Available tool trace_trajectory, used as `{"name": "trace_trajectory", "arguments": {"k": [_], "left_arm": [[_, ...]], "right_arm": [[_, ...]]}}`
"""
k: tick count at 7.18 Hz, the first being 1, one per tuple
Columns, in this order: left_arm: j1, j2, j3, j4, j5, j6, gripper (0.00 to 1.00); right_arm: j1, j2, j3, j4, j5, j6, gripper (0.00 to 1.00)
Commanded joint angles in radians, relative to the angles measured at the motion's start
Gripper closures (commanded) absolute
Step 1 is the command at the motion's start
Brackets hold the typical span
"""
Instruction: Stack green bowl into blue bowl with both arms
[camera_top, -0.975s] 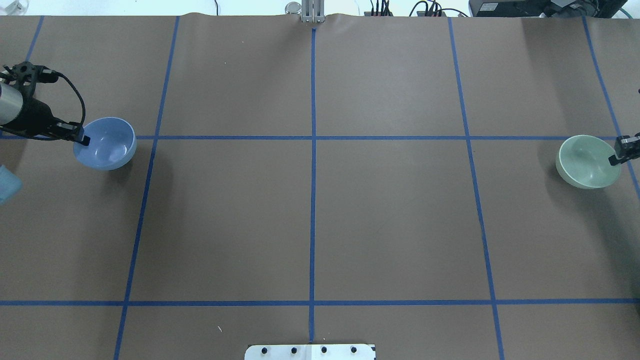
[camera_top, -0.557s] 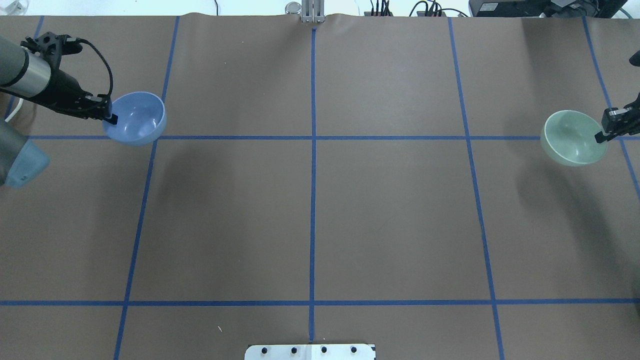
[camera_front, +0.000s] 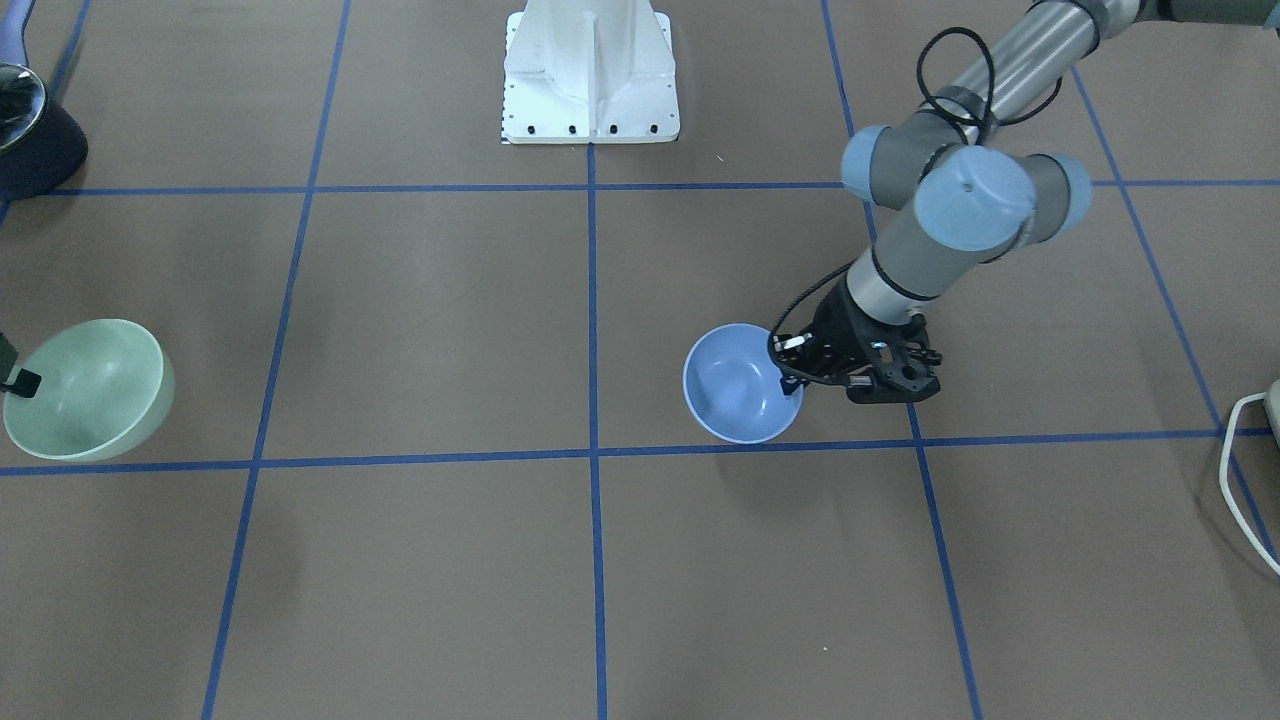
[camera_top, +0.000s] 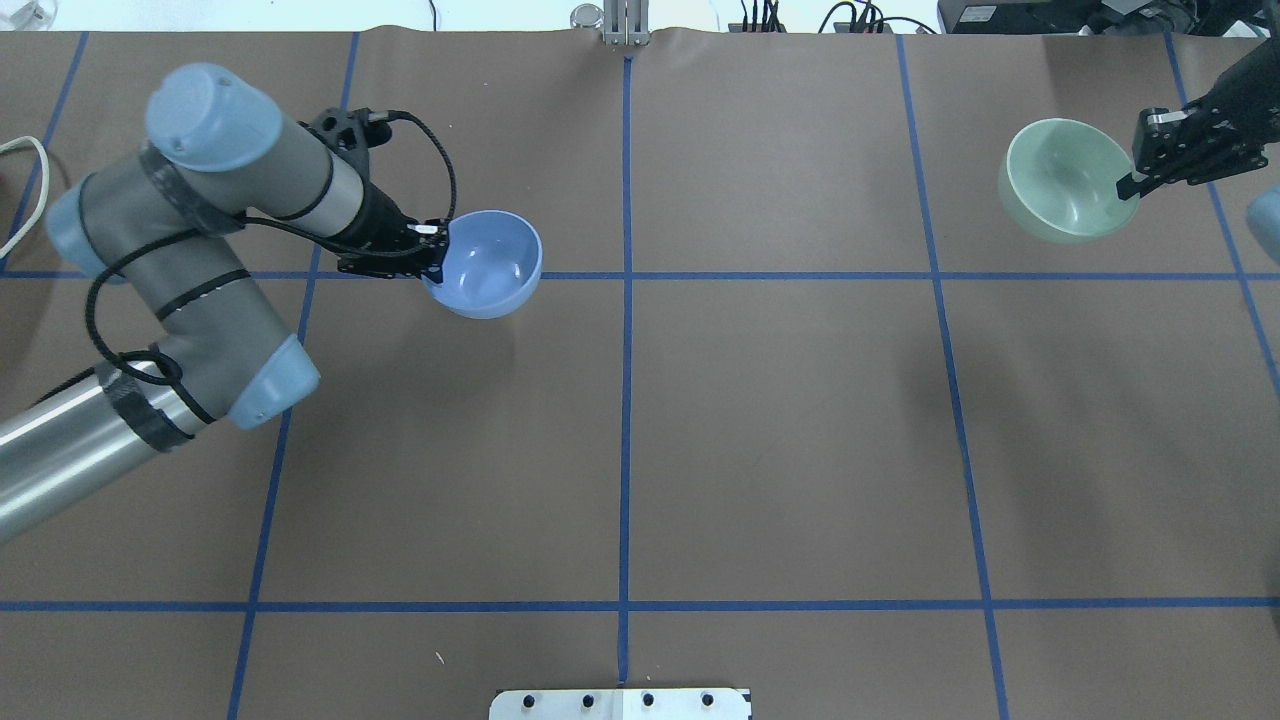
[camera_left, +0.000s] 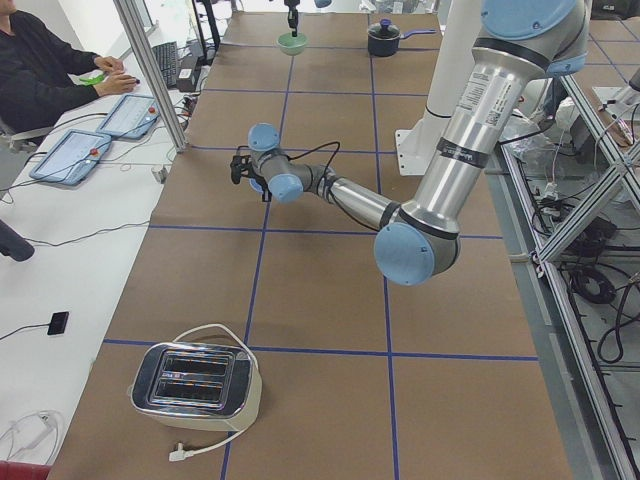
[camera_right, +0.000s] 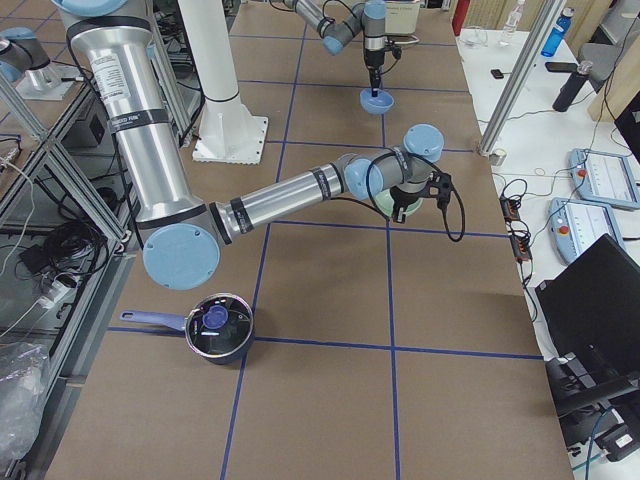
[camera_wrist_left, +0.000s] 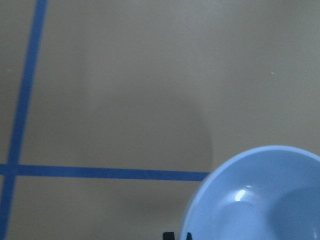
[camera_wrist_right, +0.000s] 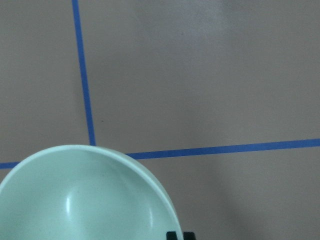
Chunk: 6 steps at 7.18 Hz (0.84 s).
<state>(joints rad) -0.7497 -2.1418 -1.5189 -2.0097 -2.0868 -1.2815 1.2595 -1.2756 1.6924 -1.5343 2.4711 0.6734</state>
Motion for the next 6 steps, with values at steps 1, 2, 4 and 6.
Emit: {"name": "trace_trajectory", "arguments": {"k": [1, 2, 4, 6], "left_arm": [[0.146, -0.072, 0.000, 0.045, 0.138, -0.100, 1.00], [0.186, -0.088, 0.003, 0.045, 0.198, -0.123, 1.00], [0.210, -0.137, -0.007, 0.126, 0.258, -0.127, 1.00], [0.242, -0.141, -0.004, 0.129, 0.306, -0.125, 1.00]], "right_arm": [[-0.050, 0.088, 0.018, 0.000, -0.018, 0.156, 1.00], [-0.092, 0.114, 0.019, 0.000, -0.058, 0.207, 1.00], [-0.123, 0.134, 0.018, 0.002, -0.081, 0.227, 1.00], [-0.135, 0.144, 0.019, 0.002, -0.099, 0.235, 1.00]]}}
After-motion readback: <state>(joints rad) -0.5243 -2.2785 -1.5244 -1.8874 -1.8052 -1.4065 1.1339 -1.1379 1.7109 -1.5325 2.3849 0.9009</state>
